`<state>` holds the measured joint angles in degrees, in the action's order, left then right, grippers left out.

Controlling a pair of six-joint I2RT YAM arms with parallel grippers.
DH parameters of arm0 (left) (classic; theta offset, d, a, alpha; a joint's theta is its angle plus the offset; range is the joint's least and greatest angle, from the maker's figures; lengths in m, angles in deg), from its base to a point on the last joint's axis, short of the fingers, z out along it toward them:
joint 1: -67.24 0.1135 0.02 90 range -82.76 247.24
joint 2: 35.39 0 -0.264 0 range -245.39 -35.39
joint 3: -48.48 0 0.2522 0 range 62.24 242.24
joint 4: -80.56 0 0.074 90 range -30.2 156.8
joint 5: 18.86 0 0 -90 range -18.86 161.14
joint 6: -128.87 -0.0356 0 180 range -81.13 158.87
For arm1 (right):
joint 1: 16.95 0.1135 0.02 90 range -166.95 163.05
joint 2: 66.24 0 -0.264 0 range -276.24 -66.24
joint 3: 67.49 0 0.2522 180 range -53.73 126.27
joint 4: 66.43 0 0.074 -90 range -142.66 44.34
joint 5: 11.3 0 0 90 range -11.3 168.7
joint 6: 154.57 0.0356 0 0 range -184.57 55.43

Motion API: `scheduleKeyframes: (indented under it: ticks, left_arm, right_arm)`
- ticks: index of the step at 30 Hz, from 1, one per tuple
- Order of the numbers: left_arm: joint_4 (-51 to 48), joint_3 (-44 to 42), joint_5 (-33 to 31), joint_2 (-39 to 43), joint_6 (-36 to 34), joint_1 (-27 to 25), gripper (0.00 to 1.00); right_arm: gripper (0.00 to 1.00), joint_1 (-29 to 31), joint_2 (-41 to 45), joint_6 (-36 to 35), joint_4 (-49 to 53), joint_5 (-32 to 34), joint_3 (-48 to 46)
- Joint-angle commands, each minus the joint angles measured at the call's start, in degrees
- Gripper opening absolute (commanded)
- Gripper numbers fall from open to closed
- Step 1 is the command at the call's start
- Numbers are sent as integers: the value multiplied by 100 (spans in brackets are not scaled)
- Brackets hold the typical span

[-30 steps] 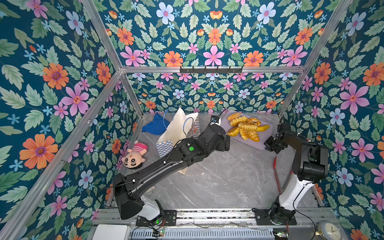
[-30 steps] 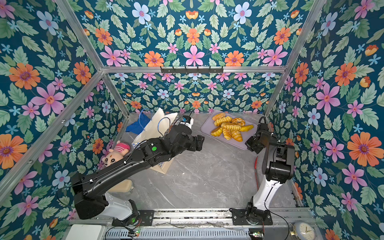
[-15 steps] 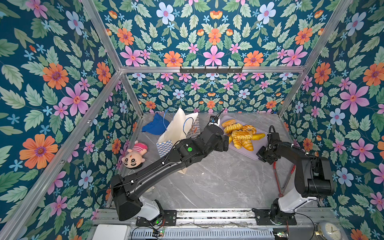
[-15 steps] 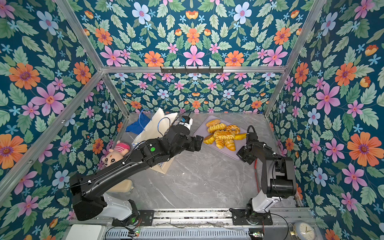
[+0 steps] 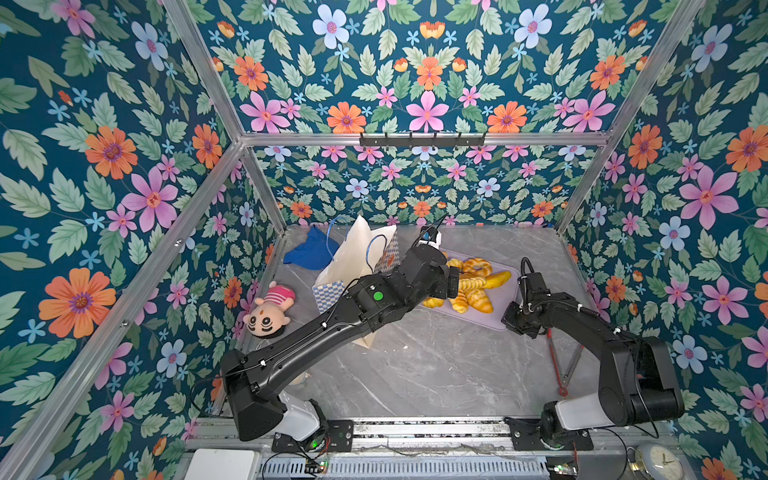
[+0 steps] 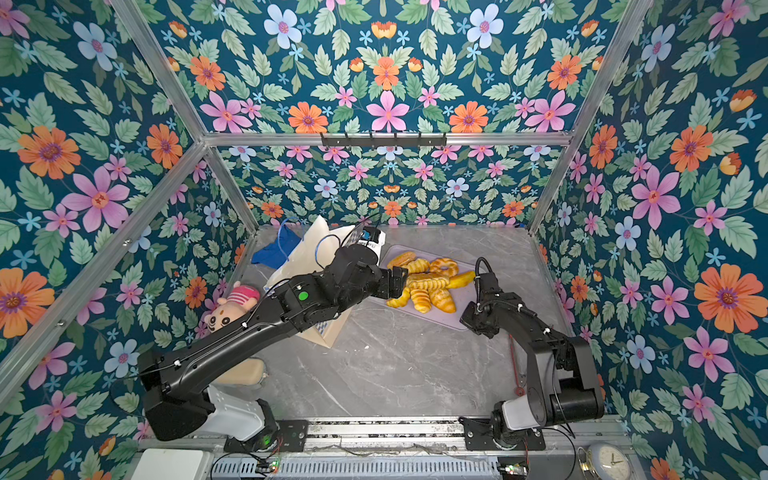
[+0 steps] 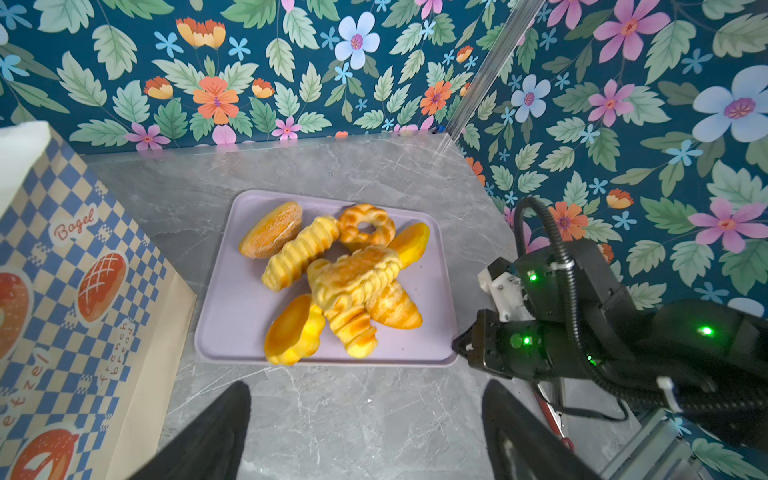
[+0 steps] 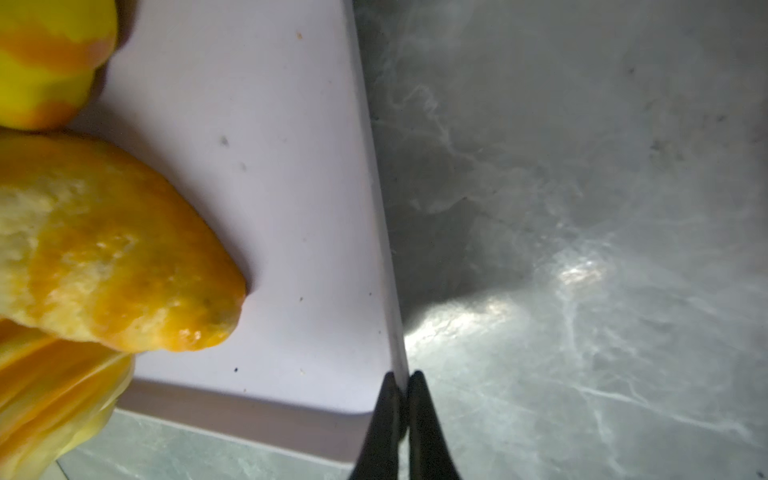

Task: Place the fake bread into the paper bag

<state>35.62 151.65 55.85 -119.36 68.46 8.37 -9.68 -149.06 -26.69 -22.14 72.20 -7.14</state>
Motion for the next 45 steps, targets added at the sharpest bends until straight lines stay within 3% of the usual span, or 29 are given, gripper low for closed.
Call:
scheduleKeyframes:
  ticks: [1, 11, 18, 21, 24, 29, 33, 39, 45]
  left_arm:
    - [-23, 148, -137, -35, -158, 2, 89]
    - [-376, 707, -333, -213, -368, 37, 90]
    - [-1154, 1845, -771, -444, -807, 96, 94]
    - [-1628, 2396, -922, -472, -945, 289, 96]
    - [-2054, 2679, -934, -344, -1020, 697, 98]
    - [-2417, 2597, -735, 107, -1060, 1772, 100]
    - [-2640, 2484, -915, 423, -1141, 2338, 100]
    - [-2705, 1927, -873, 807, -1230, 3125, 100]
    - [-2545, 1154, 175, 878, -1357, 4130, 99]
  right_arm:
    - [0, 155, 30, -128, 144, -68, -38]
    - [0, 170, 82, -261, 523, 94, -197]
    - [0, 151, 56, -361, 732, 312, -8]
    - [11, 147, 17, -361, 684, 232, 43]
    - [26, 148, -1, -352, 633, 187, 20]
    - [43, 144, 153, -295, 678, 123, -38]
    - [55, 147, 665, -247, 855, 114, -63]
    - [59, 144, 1636, -273, 1451, 88, 243]
    - [60, 146, 2479, -300, 1840, -213, 628]
